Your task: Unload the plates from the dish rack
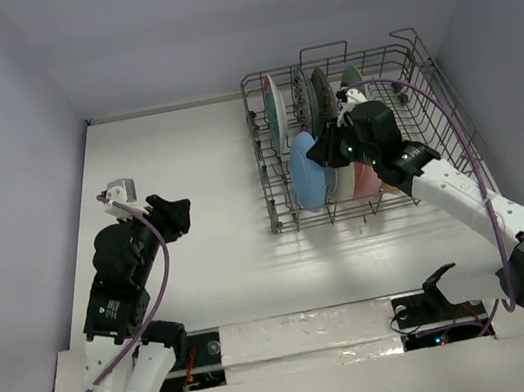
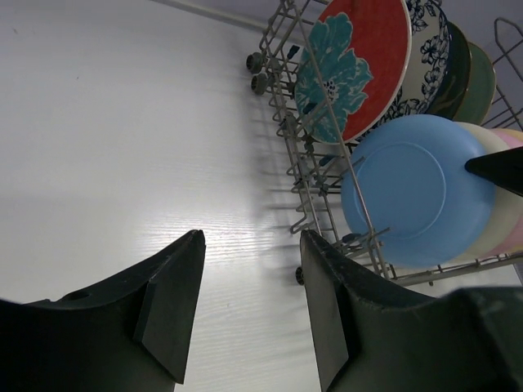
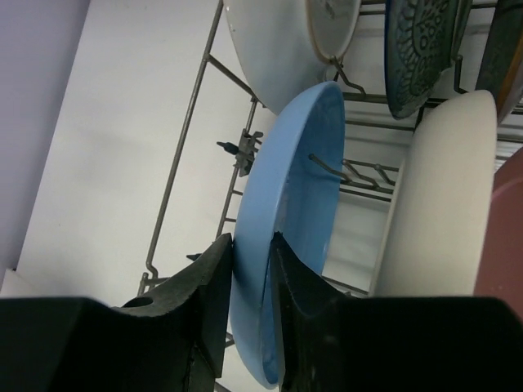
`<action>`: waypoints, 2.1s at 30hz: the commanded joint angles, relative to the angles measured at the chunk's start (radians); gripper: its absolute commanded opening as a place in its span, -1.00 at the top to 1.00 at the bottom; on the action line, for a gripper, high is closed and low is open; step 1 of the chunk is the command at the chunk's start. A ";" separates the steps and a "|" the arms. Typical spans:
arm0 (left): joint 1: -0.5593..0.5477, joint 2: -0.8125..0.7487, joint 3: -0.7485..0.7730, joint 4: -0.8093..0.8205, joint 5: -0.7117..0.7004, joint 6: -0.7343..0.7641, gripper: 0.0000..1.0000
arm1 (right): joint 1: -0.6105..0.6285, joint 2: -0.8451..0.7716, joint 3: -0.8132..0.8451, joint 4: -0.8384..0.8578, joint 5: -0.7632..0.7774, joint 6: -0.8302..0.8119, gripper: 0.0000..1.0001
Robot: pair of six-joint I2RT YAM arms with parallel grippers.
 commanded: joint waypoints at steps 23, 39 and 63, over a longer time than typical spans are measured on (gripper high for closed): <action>0.004 -0.026 0.010 0.036 -0.043 -0.016 -0.46 | 0.023 -0.128 0.292 0.033 -0.182 0.038 1.00; 0.004 -0.112 0.099 0.006 -0.206 -0.023 -0.43 | 0.388 0.170 0.541 -0.088 0.242 -0.132 1.00; 0.013 -0.098 0.016 0.022 -0.197 -0.025 -0.40 | 0.466 0.396 0.518 -0.349 0.534 -0.233 -0.11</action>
